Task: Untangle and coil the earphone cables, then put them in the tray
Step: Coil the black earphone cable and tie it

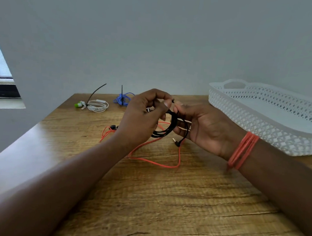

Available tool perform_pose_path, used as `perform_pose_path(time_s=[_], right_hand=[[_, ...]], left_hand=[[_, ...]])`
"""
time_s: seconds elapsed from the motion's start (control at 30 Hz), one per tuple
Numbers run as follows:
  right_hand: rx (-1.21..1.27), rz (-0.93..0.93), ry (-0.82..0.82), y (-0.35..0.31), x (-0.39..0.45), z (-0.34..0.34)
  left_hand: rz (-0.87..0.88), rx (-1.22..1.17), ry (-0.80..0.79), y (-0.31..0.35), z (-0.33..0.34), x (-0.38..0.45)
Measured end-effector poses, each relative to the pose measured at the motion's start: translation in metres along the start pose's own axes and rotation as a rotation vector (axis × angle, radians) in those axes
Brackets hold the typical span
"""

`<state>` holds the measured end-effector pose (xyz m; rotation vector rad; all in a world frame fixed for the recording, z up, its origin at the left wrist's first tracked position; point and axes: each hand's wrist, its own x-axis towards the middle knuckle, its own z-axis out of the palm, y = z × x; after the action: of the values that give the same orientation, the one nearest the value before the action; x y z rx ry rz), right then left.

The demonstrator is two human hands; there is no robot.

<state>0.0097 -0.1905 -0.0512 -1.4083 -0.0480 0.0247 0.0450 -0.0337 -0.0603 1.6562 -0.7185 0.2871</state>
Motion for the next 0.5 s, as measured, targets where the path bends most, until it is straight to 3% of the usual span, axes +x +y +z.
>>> perform_pose_path(time_s=[0.2,0.33,0.5], right_hand=[[-0.052,0.006,-0.038,-0.0017,0.0003,-0.0029],[-0.050,-0.003,-0.067,-0.0040,0.0002,-0.0030],[-0.065,0.017,-0.153,-0.0088,-0.0047,-0.0044]], left_hand=[[-0.116,-0.135,-0.052,-0.0024,-0.0003,-0.0001],[-0.304,-0.373,-0.178,-0.0029,-0.0014,0.0016],[-0.379,-0.497,-0.305,-0.0018,-0.0085,0.0039]])
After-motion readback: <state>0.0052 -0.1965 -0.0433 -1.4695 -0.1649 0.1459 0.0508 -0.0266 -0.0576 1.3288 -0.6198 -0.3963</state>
